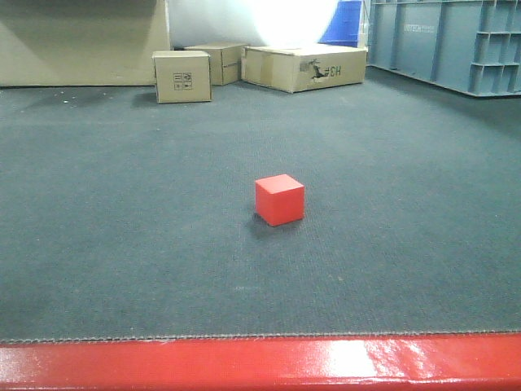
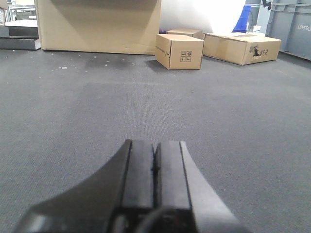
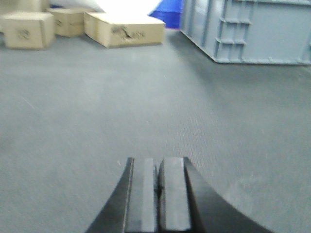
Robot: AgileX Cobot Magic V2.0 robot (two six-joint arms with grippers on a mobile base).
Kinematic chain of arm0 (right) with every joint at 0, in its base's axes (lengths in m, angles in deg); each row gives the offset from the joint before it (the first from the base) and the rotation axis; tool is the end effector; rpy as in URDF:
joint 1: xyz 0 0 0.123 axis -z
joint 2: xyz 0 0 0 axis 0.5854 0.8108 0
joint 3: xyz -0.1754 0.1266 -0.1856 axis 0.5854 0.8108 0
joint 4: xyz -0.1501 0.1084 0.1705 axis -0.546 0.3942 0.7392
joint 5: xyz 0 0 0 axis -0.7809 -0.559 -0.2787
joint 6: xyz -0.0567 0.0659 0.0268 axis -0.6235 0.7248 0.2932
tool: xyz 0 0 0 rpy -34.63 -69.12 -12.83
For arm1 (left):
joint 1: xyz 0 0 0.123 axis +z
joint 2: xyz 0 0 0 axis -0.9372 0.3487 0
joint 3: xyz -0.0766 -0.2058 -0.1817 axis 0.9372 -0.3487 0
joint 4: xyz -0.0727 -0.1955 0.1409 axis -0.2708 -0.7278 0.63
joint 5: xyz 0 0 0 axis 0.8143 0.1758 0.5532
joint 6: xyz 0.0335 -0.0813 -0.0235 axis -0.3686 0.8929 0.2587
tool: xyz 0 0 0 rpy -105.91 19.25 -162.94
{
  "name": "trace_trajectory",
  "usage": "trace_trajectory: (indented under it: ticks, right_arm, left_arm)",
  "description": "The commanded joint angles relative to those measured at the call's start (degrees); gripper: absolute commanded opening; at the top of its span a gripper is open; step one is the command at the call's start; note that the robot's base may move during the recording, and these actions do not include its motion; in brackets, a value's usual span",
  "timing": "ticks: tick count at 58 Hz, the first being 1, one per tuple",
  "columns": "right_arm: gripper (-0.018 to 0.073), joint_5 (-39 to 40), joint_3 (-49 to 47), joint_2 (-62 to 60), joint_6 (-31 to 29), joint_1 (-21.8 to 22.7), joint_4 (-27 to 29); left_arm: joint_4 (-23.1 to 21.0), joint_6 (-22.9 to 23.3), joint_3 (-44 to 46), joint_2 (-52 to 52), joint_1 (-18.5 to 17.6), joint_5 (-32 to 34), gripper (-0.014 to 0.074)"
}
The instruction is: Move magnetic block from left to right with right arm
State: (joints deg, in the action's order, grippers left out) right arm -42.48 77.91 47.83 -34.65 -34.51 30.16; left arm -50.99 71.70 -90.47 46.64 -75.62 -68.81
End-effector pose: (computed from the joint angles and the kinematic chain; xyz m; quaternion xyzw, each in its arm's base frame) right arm 0.0546 0.0003 0.2041 0.0035 0.7271 -0.0007 0.6865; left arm 0.0564 -0.0062 0.2002 0.0238 0.6926 -0.0529 0.7190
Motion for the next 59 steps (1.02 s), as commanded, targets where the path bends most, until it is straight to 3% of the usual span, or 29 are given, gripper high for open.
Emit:
trace_trajectory:
  ticks: [1,59]
  right_arm:
    - [0.0058,8.71,1.46,-1.25,0.05,0.43,-0.01]
    - [0.0058,9.44,2.76,-1.25,0.05,0.43,0.52]
  left_arm:
    - [-0.27,0.34,-0.46,-0.43,-0.02,4.84,-0.0126]
    - [-0.27,0.34,-0.46,-0.43,-0.02,4.84,-0.0126]
